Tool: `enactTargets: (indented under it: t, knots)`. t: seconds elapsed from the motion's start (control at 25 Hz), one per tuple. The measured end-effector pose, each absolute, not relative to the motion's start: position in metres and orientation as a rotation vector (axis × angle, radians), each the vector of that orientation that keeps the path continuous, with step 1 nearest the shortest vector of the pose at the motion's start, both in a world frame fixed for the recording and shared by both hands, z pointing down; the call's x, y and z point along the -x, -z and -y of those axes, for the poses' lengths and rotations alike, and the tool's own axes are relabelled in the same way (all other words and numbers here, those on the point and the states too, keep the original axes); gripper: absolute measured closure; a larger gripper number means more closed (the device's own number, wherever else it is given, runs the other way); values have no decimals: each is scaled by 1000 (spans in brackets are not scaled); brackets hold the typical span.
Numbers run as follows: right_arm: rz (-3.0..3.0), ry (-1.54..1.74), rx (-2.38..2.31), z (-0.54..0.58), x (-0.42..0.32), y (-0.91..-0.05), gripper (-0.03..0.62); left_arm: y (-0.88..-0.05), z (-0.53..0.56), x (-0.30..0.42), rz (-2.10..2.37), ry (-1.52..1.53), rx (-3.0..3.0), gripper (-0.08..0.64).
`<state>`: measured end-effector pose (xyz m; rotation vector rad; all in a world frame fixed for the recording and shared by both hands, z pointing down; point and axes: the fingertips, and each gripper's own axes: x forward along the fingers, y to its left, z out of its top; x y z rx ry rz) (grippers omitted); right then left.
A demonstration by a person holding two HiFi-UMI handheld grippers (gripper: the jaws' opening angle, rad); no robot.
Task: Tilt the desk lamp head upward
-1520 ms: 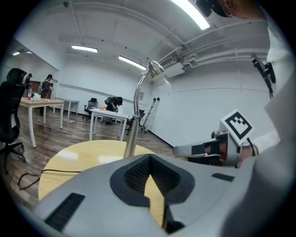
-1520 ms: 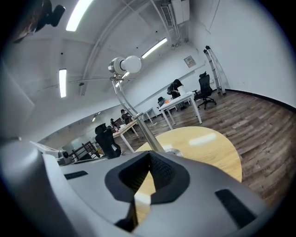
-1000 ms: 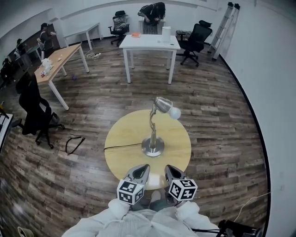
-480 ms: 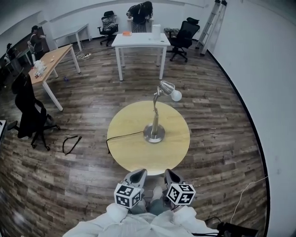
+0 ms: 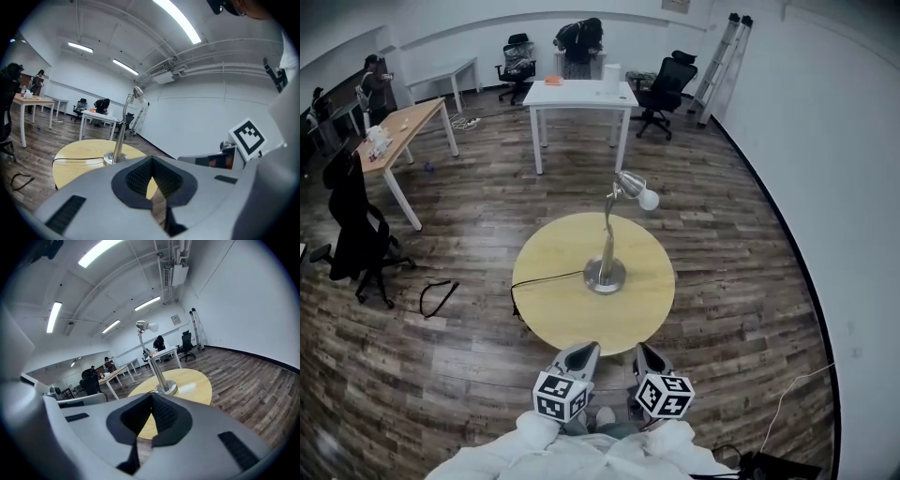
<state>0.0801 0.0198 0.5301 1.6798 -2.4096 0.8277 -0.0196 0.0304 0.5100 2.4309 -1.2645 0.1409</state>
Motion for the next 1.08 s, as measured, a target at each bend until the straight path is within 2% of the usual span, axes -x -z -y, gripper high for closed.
enactTargets:
  t: [0.2, 1.08]
  knots:
    - [2471, -727, -1658, -21, -83, -519, 580, -507, -31, 13, 1272, -129, -2431, 558]
    - [2489, -711, -1621, 0, -90, -521, 580, -511, -16, 8, 1319, -172, -2432, 558]
